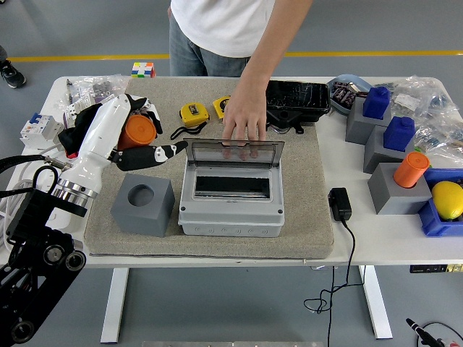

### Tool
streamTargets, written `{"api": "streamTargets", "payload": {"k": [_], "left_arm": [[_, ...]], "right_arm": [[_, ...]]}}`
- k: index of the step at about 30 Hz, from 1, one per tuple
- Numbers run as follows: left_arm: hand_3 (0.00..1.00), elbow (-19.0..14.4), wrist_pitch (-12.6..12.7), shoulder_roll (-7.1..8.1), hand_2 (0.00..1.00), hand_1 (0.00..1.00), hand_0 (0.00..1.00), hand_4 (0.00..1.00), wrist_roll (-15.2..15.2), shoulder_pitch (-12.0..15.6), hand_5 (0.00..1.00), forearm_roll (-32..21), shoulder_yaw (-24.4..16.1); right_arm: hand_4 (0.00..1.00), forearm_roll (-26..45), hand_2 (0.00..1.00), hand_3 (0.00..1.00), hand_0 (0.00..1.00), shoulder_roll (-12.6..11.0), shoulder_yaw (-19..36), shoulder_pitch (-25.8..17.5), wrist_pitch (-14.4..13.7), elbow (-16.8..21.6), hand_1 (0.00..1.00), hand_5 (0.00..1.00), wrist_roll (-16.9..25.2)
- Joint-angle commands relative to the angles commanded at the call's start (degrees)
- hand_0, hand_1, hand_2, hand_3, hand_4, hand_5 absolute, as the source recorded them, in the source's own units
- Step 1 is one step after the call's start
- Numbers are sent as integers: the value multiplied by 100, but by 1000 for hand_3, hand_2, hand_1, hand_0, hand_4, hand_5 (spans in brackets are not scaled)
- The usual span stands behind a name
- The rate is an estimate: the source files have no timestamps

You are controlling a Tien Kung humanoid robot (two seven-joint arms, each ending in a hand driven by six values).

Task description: Fetch the battery,place it into the box,close the lid of the box

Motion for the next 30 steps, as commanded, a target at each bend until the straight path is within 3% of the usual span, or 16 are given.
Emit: {"api": "streamTargets", "payload": {"k": [2,6,10,22,30], "left_arm": [[107,-179,-77,149,100,55,59,719,129,-102,205,484,295],[116,-355,-177,288,108,56,65,704,294,-285,224,1414,820],[121,-327,-200,281,113,65,71,690,388,-443,241,1414,1285],[126,372,-155,-119,121,71,77,668,471,-819,259,1414,2484],[127,797,-73,-450,122,72,77,665,410,-1179,260,1414,2893]], "right_arm": [[998,-7,767,837,853,-18,7,15,-1,0,786,998,-2],[998,-67,767,836,853,-47,70,28,-1,0,785,998,-16],[998,-106,767,836,852,-67,118,36,-2,0,785,998,-23],[998,-77,767,836,853,-67,62,57,-9,0,785,998,-33],[998,-136,767,836,852,-63,88,57,-5,0,785,998,-53]]}}
